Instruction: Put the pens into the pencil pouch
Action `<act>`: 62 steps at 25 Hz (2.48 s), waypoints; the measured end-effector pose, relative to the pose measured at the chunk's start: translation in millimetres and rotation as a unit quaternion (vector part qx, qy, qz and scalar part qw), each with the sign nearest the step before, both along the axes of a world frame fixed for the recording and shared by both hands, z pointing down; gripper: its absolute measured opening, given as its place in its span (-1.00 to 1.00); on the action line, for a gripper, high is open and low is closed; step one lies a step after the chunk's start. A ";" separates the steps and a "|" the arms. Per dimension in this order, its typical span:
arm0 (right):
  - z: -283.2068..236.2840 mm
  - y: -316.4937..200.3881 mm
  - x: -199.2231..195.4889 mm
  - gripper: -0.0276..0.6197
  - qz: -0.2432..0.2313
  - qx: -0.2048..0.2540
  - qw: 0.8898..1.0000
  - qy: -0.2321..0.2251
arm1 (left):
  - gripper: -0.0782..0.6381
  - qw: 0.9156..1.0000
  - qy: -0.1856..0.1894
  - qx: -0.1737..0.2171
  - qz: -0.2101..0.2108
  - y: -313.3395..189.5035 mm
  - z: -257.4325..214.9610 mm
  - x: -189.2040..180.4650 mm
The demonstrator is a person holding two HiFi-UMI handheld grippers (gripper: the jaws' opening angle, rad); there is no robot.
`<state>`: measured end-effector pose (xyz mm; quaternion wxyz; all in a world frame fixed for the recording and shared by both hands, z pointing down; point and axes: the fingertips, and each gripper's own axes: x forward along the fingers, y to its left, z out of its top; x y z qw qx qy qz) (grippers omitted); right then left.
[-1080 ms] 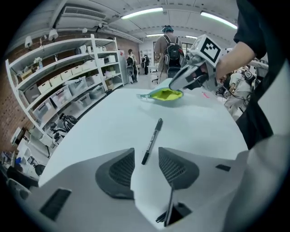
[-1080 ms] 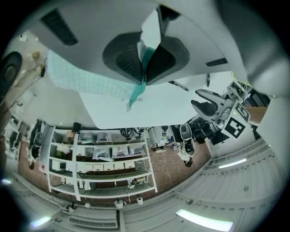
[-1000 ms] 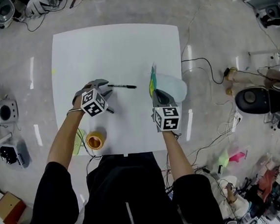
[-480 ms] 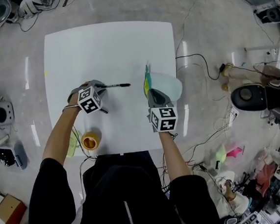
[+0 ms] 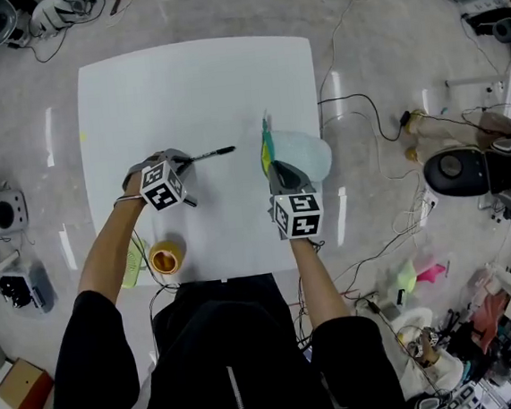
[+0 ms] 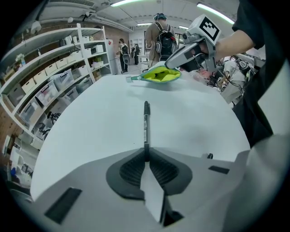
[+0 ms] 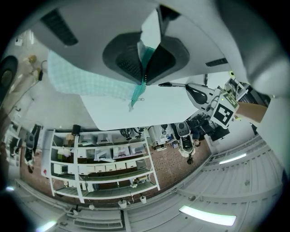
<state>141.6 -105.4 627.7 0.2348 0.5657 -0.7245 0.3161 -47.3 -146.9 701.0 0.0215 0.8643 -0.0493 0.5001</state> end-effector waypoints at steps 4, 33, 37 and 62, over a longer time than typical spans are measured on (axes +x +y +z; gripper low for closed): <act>0.1 0.8 1.4 -0.80 0.000 0.002 1.000 0.001 | -0.65 1.000 0.007 0.001 0.002 2.7 -5.8 2.0; -10.8 8.1 1.4 -0.80 -0.004 0.017 1.000 -0.019 | -0.65 0.997 0.047 -0.010 0.063 29.5 -60.6 72.8; -10.0 10.3 3.5 -0.80 -0.005 0.016 1.000 -0.023 | -0.65 0.996 0.044 -0.015 0.071 33.8 -57.3 87.0; -11.0 6.6 -4.7 -0.80 -0.018 0.015 0.999 -0.036 | -0.65 0.993 0.075 -0.028 0.088 30.9 -56.8 157.9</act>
